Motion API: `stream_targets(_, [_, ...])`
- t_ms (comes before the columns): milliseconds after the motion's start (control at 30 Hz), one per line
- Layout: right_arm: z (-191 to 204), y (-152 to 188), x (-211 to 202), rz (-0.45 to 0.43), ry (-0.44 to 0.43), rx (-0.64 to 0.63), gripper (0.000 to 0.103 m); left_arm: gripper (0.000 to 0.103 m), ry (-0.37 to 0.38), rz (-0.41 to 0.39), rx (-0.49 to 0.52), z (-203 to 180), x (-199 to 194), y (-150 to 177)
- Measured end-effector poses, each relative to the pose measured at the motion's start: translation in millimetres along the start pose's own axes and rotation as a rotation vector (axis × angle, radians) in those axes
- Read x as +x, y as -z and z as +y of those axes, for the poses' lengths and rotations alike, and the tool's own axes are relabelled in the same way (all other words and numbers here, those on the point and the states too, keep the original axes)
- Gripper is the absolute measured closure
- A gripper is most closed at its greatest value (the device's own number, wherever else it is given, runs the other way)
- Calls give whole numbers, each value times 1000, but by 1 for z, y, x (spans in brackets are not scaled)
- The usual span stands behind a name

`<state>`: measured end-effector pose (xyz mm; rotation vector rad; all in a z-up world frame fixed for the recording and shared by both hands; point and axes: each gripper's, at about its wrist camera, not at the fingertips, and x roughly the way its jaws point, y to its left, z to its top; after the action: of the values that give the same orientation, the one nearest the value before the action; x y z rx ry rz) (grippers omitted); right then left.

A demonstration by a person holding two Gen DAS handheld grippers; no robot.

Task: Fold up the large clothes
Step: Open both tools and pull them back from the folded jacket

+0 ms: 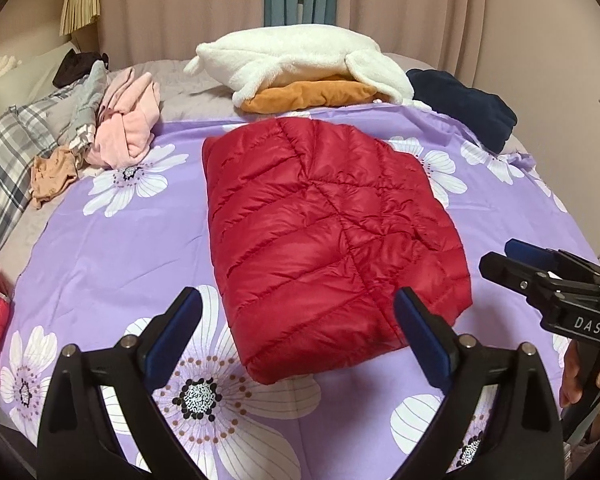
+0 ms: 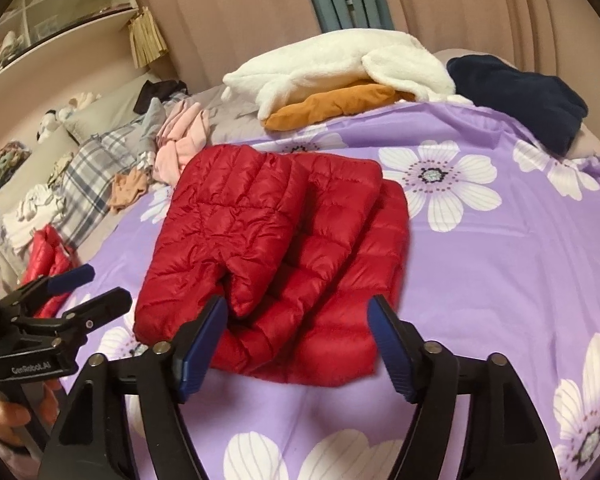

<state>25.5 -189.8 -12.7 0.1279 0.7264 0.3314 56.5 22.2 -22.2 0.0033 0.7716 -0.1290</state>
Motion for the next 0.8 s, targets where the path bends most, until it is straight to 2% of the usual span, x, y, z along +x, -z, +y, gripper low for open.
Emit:
stream_targets(100, [1, -1, -7, -6, 4, 1, 23, 0, -3, -8, -5, -3, -9, 0])
stream_targets(400, [9, 0, -33, -36, 39, -20, 16, 0, -1, -14, -43, -8, -33, 1])
stream_targets(600, [15, 0, -45, -49, 61, -33, 15, 0, -58, -12, -43, -13, -47, 2])
stream_targets(633, [16, 0, -47, -50, 64, -35, 12, 0, -66, -11, -43, -14, -50, 2])
stream_targets(700, [19, 0, -52, -50, 69, -42, 1, 0, -63, -11, -48, -15, -56, 3])
stream_targets(800, [23, 0, -59, -68, 67, -54, 1, 0, -53, -9, -56, -16, -64, 4])
